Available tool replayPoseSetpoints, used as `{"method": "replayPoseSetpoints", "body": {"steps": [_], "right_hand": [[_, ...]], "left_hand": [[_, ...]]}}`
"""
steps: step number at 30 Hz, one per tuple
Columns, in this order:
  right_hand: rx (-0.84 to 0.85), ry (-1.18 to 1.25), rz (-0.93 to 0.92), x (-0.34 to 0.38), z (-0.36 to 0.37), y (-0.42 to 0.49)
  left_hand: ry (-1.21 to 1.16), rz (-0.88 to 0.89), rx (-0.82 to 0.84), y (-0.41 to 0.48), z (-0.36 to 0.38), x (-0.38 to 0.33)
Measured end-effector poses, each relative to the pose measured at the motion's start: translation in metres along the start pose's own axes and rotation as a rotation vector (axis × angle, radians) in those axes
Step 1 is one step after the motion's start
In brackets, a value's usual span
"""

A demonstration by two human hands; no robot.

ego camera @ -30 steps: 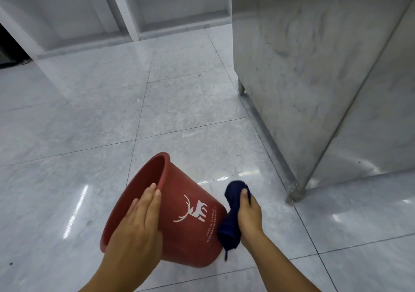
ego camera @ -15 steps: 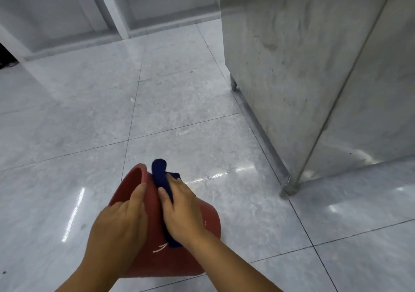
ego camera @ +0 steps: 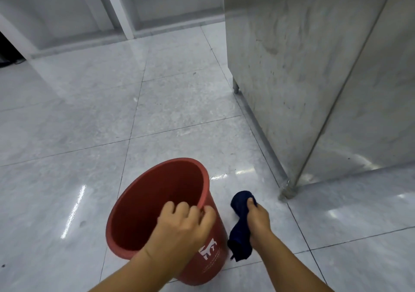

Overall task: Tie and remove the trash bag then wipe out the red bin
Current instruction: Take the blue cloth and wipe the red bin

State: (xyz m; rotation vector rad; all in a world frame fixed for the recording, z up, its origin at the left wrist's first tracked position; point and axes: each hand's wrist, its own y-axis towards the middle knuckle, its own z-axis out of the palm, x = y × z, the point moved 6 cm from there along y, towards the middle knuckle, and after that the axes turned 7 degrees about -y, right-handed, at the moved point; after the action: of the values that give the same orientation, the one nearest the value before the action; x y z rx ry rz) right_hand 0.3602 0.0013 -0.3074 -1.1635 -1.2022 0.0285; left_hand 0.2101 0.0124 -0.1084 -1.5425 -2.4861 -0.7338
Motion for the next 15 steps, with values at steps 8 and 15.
{"method": "replayPoseSetpoints", "body": {"steps": [8,15], "right_hand": [[-0.033,0.080,-0.038,0.026,-0.050,0.001],[0.188,0.289,-0.062,0.044,-0.026,-0.014]], "left_hand": [[-0.034,0.172,0.069,-0.014,0.045,-0.031],[-0.005,0.241,0.168,-0.016,0.066,0.013]]}}
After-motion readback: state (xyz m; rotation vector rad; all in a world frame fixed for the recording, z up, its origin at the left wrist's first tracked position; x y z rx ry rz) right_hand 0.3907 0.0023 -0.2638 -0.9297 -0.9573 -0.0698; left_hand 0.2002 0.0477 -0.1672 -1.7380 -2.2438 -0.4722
